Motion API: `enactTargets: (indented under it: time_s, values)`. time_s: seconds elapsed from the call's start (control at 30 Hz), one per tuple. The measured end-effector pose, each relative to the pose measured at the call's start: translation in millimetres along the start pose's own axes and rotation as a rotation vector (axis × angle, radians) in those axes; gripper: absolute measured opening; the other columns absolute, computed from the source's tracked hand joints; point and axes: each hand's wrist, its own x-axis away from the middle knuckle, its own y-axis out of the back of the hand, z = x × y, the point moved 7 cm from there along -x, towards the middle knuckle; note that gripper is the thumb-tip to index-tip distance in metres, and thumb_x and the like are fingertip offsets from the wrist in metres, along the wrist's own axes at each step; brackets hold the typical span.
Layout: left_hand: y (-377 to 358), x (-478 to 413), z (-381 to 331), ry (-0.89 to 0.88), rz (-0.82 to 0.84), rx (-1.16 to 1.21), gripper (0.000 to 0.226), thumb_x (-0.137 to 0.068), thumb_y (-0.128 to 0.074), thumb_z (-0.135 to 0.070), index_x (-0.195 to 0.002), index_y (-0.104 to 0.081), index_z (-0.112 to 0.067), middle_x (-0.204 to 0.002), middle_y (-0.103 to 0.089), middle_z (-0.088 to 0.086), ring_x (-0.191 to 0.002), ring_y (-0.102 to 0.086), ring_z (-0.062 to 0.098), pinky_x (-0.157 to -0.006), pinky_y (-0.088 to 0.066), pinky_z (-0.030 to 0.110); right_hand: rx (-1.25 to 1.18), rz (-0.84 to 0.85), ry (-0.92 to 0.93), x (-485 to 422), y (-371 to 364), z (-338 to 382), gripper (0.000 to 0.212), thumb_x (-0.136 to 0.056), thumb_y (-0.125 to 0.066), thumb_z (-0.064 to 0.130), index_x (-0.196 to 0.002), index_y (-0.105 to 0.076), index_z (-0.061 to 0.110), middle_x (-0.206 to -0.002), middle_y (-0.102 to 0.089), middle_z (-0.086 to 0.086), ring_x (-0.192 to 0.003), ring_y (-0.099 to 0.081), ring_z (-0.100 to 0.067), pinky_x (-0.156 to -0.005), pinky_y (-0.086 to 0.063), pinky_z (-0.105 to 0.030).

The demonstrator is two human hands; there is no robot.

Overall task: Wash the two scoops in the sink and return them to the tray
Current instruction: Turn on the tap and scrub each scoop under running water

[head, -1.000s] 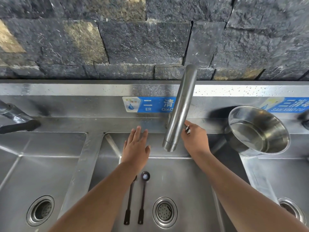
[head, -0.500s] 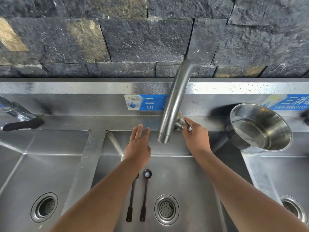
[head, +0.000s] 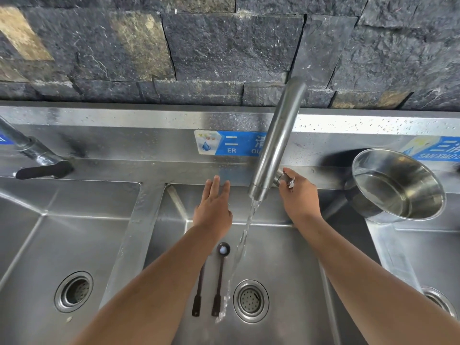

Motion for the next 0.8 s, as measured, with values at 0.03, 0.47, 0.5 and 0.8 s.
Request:
enactTargets:
  time_s: [0.03,0.47,0.5,0.8]
  values:
    - [0,3,-1,-0.004,0.002,0.001,0.075,-0.089,-0.051,-0.008,-0.154,-0.014,-0.017,-0.165,0.004,0.0,-0.152,0.007,0.021,-0.115,-0.035,0.044,-0.009,0.005,-0.017,0,-2,-1,0.023,-0.095,-0.046,0.025,-0.108,-0.064,0.019,-0.085,-0.07,-0.011,-0.081,-0.064,-0.034,-0.075,-0.052,-0.039]
    - [-94,95,86,0.359,0.144,0.232,0.037,-0.09,-0.045,-0.023,-0.126,-0.052,-0.021,-0.129,-0.061,0.004,-0.116,-0.059,0.025,-0.094,-0.048,0.037,-0.059,0.163,-0.359,96,-102,-79,0.031,-0.085,-0.053,0.009,-0.114,-0.064,0.015,-0.098,-0.069,-0.005,-0.082,-0.064,-0.023,-0.07,-0.051,-0.021]
    - [-105,101,95,0.404,0.154,0.278,0.039,-0.089,-0.045,-0.021,-0.127,-0.053,-0.02,-0.129,-0.063,0.004,-0.117,-0.06,0.025,-0.093,-0.047,0.034,-0.071,0.224,-0.374,107,-120,-86,0.027,-0.087,-0.054,0.009,-0.111,-0.065,0.012,-0.093,-0.071,-0.007,-0.082,-0.067,-0.027,-0.072,-0.055,-0.027]
    - [-178,123,154,0.61,0.058,0.416,0.014,-0.083,-0.054,-0.008,-0.092,-0.062,-0.015,-0.095,-0.058,0.004,-0.091,-0.062,0.028,-0.076,-0.046,0.031,0.039,0.518,-0.482,168,-245,-137,0.028,-0.088,-0.06,0.014,-0.114,-0.064,0.005,-0.107,-0.072,-0.016,-0.098,-0.069,-0.033,-0.092,-0.053,-0.041]
